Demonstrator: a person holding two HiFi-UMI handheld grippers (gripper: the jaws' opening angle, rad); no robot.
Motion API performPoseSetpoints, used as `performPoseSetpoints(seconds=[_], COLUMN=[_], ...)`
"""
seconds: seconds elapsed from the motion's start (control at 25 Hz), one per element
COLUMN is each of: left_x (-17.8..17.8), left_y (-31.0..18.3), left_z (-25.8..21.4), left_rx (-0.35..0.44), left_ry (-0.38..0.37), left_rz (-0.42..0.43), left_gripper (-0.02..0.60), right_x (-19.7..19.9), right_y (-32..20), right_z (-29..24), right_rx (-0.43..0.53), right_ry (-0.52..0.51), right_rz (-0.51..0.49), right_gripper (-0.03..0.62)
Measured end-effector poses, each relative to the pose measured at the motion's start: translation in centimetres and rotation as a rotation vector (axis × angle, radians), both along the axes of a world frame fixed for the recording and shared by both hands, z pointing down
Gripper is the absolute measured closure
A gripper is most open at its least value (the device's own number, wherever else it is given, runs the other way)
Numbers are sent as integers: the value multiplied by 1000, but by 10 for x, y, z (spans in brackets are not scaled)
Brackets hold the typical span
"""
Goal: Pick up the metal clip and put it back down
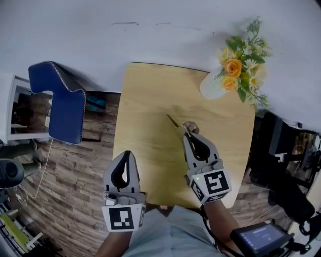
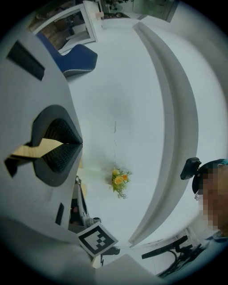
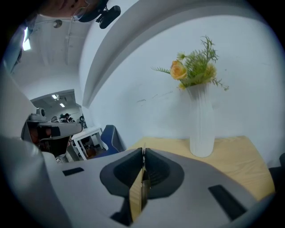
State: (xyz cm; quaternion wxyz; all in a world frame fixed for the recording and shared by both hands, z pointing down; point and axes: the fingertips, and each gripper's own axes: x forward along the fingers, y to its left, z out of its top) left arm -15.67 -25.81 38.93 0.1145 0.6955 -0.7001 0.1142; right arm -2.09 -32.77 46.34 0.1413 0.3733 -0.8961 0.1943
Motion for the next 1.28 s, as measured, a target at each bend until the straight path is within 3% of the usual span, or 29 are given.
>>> performPoseSetpoints(seconds=[0.48, 0.76, 1.28], left_x=[-56, -91, -110], left_y=[89, 152, 202], left_z=[-89, -118, -86], left_rx=[153, 200, 124], left_ry=[-26, -44, -47], left_rz=[-81, -152, -206], left_gripper=[563, 563, 563], right_x=[-65, -103, -134], right_y=[64, 119, 172], right_z=[-105, -136, -93], right_rx=[156, 199, 118], right_ry=[-67, -88, -85], right_rz=[-64, -132, -211], right_gripper=[540, 540, 542])
